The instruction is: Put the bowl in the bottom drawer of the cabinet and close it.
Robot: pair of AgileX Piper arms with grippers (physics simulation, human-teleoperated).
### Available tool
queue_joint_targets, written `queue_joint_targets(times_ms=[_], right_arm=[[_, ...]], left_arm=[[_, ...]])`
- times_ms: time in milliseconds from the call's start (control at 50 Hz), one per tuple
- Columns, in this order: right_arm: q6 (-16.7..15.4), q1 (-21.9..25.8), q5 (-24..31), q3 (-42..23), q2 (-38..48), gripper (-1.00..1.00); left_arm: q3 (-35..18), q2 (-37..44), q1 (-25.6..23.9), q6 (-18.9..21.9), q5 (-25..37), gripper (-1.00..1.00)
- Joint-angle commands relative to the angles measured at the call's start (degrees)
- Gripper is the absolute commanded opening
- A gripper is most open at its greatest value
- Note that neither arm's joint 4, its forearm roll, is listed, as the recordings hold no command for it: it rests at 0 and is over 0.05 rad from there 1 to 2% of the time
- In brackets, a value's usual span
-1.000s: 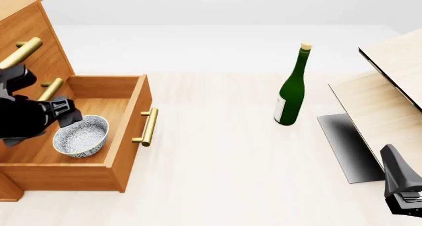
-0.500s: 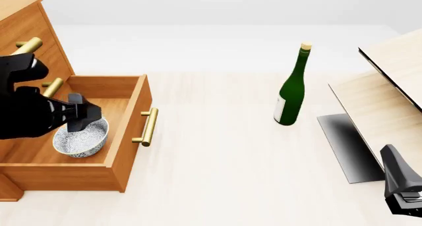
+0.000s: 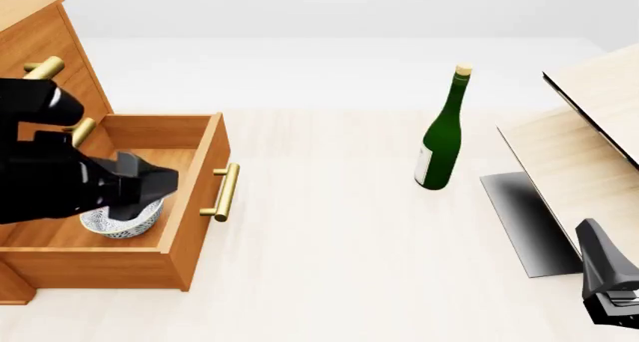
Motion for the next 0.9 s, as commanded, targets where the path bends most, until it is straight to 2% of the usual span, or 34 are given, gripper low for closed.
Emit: queue_joint_targets(times_ms=[20,140,420,540,580,720,860,900], right_arm=[[0.0,0.0,0.0,0.0,0.0,1.00],[0.0,0.0,0.0,0.0,0.0,1.00],[0.0,0.0,0.0,0.0,0.0,1.00],[0.0,0.0,0.0,0.0,0.0,1.00],[0.0,0.0,0.0,0.0,0.0,1.00],[0.0,0.0,0.0,0.0,0.0,1.00],[0.0,0.0,0.0,0.0,0.0,1.00],[0.0,0.0,0.0,0.0,0.0,1.00]], left_arm=[[-0.5,1.1,-0.5,-1.0,-0.3,1.00],[-4.1,2.5,-3.1,-2.1,0.5,1.00],[-9.1,7.0,-7.9,-4.8,0.1,1.00],[-8.3,8.7,-10.0,-7.2,-1.5,1.00],[-6.4,9.8,-11.5,-10.5,-3.3,1.00],[-5.2,10.9,-14.0,-13.0,-5.1,1.00],[-3.5,10.7,-15.9,-17.4,-6.8,1.00],[-3.3,10.8,-15.8,-17.1,-7.0,1.00]])
